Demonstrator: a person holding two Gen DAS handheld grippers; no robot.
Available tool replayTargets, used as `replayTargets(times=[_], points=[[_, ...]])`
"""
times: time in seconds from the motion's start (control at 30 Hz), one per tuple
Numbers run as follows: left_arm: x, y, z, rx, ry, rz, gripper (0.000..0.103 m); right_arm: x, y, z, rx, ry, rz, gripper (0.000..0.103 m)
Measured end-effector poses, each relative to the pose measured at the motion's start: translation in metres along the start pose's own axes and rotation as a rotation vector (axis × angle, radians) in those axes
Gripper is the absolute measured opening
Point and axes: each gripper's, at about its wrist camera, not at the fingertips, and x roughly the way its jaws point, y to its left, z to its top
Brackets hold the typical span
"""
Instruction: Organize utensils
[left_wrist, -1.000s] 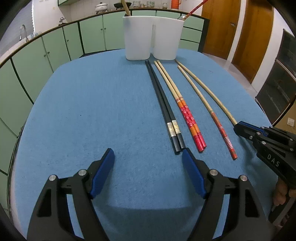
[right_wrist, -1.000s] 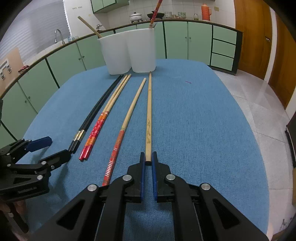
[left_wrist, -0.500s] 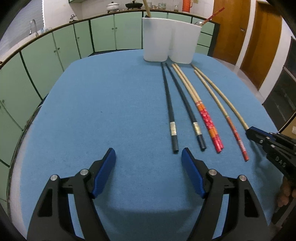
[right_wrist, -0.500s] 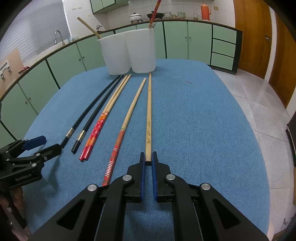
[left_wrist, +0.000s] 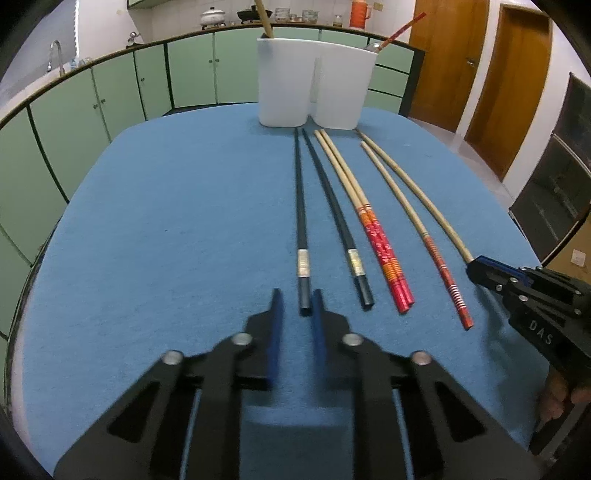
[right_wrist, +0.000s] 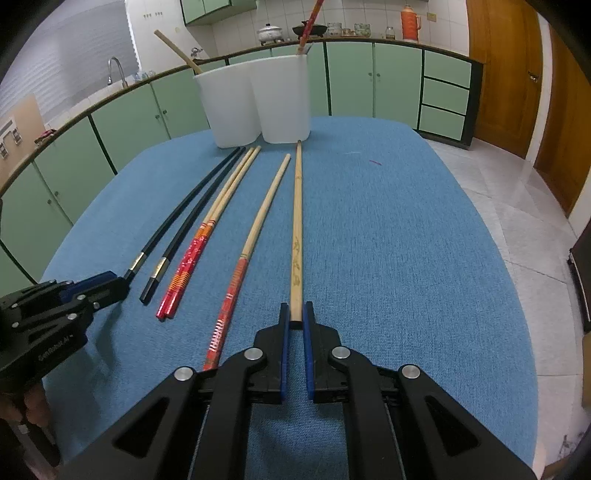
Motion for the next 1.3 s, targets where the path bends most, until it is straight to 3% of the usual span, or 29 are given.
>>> replayTargets(times=[0.27,0.37,0.73,0.97,1.3], points=[[-0.004,0.000,0.001,-0.023,-0.013,-0.010,0.006,-0.004,-0.004,0.000,0.024,-0.007,0.017,0.007],[-0.016,0.001,0.003,-0.012,-0.048,0.002,0.005,-0.014,-0.001,0.000,-0.012,-0.028,-0.019,0.007],[-0.111,0.002,0.048,0.020,-0.307,0.013,0.005,-0.099,-0.009,0.047,-0.051,-0.233,-0.047,0.007],[-0.145,-0.003,0.089,0.030,-0.403,-0.036,0.005,-0.139,-0.020,0.087,-0.024,-0.329,0.029,0.007],[-0.150,-0.012,0.125,0.049,-0.430,-0.087,0.005,-0.163,-0.019,0.136,-0.062,-0.357,0.112,0.006]])
